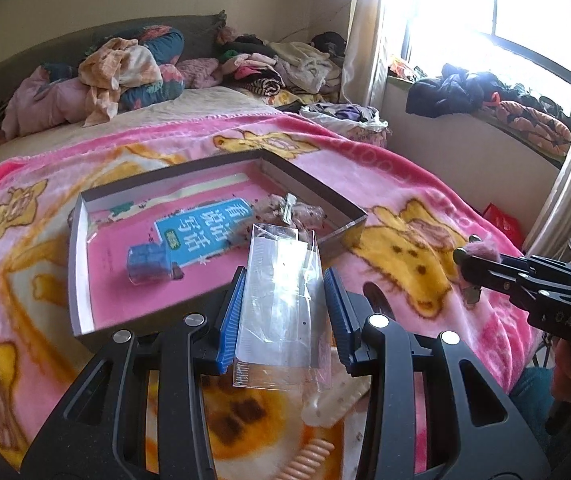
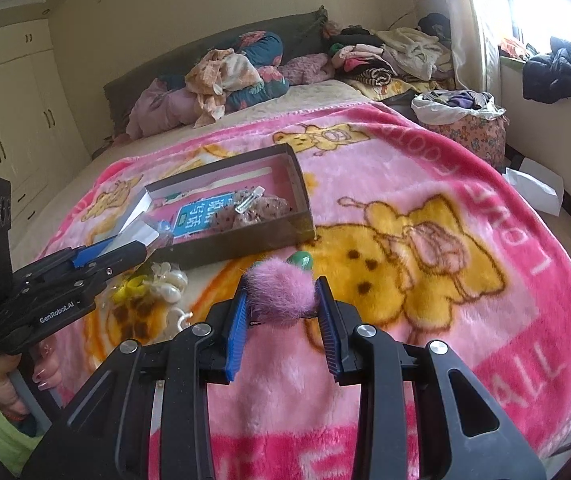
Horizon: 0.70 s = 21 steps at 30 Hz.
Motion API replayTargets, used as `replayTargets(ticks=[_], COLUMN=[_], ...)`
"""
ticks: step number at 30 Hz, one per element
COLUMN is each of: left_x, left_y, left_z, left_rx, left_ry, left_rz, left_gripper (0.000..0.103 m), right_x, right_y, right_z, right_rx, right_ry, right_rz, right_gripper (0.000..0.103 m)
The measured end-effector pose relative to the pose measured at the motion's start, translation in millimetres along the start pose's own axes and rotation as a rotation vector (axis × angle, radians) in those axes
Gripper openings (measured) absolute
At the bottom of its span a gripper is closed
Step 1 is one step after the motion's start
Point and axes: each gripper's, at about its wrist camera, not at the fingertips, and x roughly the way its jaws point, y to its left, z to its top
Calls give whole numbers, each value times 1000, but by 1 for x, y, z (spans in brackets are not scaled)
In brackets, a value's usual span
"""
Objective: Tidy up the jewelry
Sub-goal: 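Carry the clear bag and pom-pom clip into the tray and release both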
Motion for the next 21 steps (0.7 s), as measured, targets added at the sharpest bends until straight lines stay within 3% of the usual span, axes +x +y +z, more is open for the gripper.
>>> replayTargets(ticks=[21], left_x=[25], left_y=[37], left_z=[39], left_rx=[-55], left_ry=[-14], left_rz=[58], left_gripper=[30], right_x=[37], right_y=[23], right_z=[62], right_rx=[-77], right_ry=[-31], right_rz=[30], right_gripper=[31])
